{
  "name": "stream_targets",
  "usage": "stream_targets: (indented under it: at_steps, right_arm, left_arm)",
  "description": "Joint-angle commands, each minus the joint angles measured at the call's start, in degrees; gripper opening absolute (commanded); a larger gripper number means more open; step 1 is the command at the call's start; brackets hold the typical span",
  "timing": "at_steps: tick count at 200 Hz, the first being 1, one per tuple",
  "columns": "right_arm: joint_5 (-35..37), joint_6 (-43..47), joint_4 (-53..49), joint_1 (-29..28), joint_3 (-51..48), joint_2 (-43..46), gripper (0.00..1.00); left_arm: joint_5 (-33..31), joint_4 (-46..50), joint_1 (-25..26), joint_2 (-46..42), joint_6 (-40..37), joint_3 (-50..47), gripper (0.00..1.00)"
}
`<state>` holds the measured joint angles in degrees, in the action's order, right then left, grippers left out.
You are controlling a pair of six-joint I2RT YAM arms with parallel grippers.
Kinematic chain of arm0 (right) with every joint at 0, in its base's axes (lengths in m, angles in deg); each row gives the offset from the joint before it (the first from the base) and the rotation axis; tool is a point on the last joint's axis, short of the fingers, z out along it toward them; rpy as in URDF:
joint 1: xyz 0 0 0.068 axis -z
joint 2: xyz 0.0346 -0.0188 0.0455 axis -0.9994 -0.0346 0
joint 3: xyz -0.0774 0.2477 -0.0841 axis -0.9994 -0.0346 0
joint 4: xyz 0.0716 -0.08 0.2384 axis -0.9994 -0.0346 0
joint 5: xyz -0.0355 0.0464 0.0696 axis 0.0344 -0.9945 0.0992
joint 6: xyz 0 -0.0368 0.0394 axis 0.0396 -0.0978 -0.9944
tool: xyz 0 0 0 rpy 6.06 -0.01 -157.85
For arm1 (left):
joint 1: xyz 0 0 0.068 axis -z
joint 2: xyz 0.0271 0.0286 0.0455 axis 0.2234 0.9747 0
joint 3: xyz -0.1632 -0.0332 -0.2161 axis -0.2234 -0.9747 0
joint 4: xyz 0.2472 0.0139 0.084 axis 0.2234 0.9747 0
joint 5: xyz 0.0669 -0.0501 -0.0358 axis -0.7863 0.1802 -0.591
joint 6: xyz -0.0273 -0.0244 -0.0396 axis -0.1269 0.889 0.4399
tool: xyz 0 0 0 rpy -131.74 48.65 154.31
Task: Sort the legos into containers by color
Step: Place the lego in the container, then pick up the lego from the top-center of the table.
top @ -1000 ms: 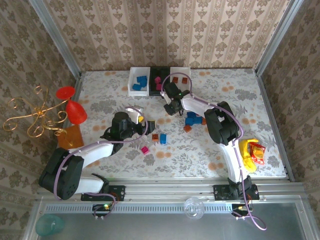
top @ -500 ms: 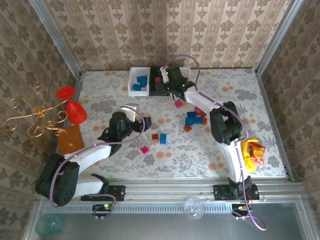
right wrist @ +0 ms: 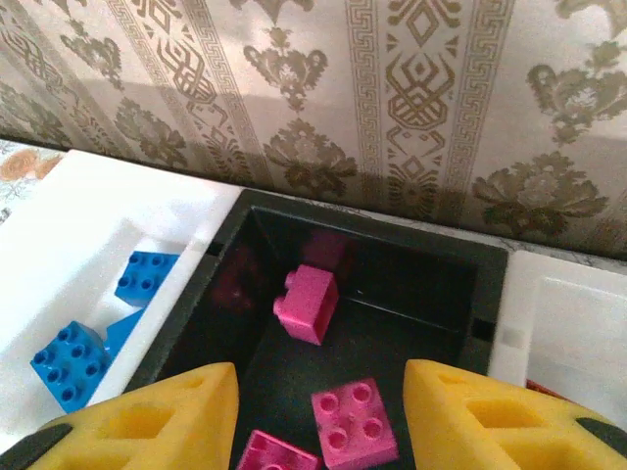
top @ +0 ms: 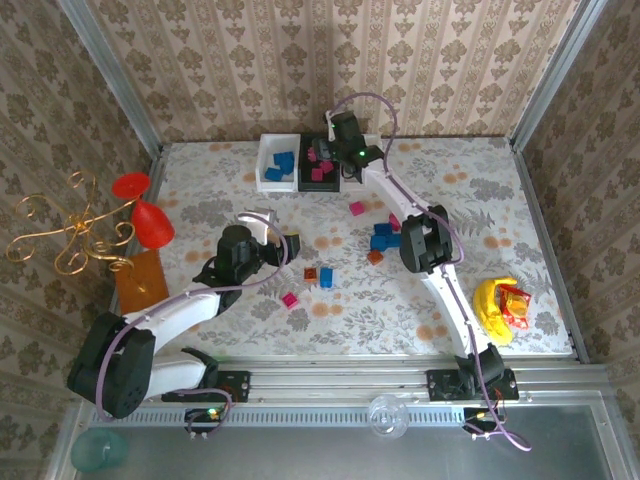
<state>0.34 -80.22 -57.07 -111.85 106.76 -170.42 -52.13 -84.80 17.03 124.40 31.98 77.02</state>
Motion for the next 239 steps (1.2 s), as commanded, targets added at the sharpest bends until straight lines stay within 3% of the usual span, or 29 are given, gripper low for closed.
stream_targets:
  at_steps: [1,42,74,96,146,239]
  right_arm:
    - [-1.95,0.97,0.63,-0.59,-10.01,11.39,0.53]
    - [-1.73,2.49,17.21,-1.39,-51.33,34.68,0.6]
    - [2.31,5.82,12.72,-1.39,-64.49,42.18,0.64]
    - [4.94,8.82,7.05,-1.3,-64.22,40.48,0.66]
    - [6.55,12.42,-2.14,-0.82,-53.74,30.81,0.68]
    - [2.37,12.74,-11.54,0.37,-42.77,20.87,0.65]
  left_arm:
    - [2.44,-0.79,-0.14,-1.09,-0.63,-0.26,0.84]
    - [7.78,-3.21,0.37,0.29,-0.69,0.17,0.84]
    - [11.14,-4.95,1.39,2.97,-0.13,1.06,0.83]
    - [11.7,-5.77,2.15,4.47,0.14,1.47,0.83]
    - [12.02,-4.29,3.37,7.85,-0.61,3.66,0.83]
    - [6.88,-6.78,4.61,10.99,-0.23,3.52,0.84]
